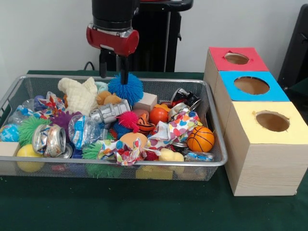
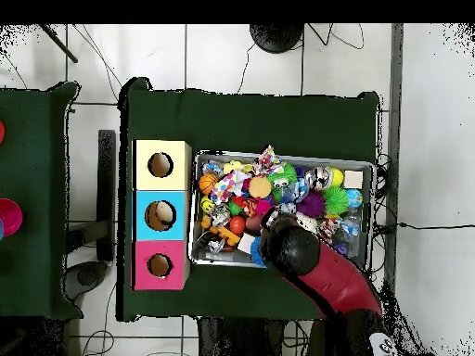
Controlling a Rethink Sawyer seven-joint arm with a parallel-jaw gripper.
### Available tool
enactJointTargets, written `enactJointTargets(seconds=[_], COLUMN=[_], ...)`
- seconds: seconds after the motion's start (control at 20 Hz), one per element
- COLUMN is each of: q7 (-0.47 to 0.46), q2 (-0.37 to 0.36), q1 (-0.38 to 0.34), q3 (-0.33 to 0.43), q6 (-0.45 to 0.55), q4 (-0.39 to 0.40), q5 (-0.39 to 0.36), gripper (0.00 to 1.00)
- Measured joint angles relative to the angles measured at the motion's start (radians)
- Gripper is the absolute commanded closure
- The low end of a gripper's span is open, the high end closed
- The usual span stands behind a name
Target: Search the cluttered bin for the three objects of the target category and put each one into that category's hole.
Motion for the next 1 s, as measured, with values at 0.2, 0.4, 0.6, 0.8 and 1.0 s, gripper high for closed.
enactJointTargets(seconds=[0.2,0.4,0.6,0.8,1.0], q7=[0.000,0.000,0.000,0.000,0.000], q2=[0.023,0.044,0.060,0.071,0.074], q1=[0.039,0.062,0.052,0.033,0.006], q3=[-0.032,-0.057,-0.059,-0.059,-0.058], q6=[0.000,0.000,0.000,0.000,0.000], q4=[-0.011,-0.035,-0.068,-0.099,-0.120], q5=[0.000,0.000,0.000,0.000,0.000], gripper=[0.00,0.00,0.00,0.00,0.00])
